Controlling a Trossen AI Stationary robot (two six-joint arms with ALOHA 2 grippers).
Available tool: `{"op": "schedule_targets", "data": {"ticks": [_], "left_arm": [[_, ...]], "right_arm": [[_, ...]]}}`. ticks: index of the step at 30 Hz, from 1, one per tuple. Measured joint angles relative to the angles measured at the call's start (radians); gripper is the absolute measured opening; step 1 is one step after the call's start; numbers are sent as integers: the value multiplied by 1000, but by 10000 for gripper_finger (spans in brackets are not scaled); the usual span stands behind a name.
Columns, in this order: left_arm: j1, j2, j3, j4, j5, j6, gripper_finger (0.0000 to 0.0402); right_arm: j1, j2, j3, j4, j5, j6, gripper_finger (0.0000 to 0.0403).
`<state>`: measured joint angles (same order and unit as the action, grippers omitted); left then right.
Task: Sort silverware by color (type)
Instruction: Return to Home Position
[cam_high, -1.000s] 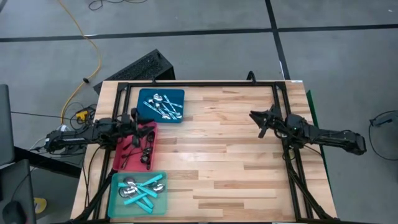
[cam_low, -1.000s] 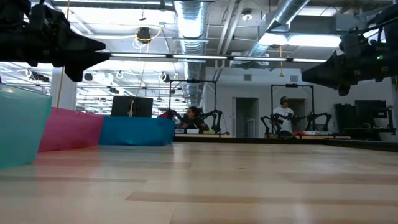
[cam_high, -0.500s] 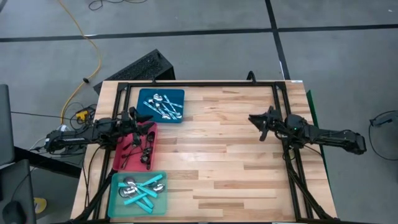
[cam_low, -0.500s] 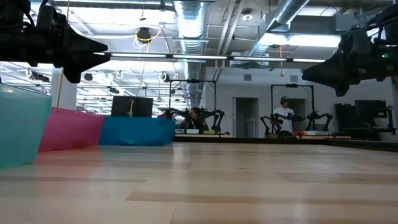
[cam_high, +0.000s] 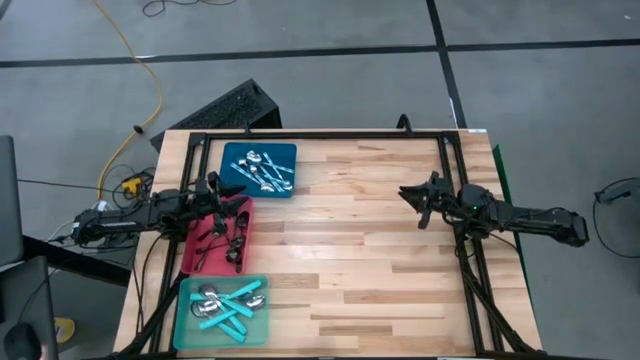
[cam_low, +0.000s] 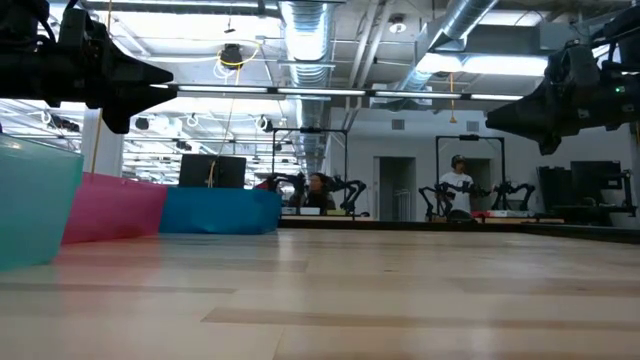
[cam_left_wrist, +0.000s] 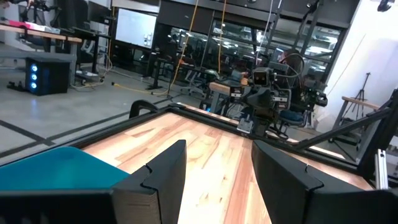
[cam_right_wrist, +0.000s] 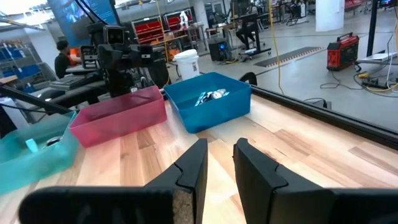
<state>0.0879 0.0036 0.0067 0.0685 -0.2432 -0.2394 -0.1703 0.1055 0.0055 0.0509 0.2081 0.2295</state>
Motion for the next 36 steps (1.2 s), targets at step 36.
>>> {"op": "schedule_targets", "data": {"ticks": [36], "left_arm": [[13, 0, 0, -1, 1, 0, 167]], "right_arm": [[0, 0, 0, 0, 1, 0, 103]]}}
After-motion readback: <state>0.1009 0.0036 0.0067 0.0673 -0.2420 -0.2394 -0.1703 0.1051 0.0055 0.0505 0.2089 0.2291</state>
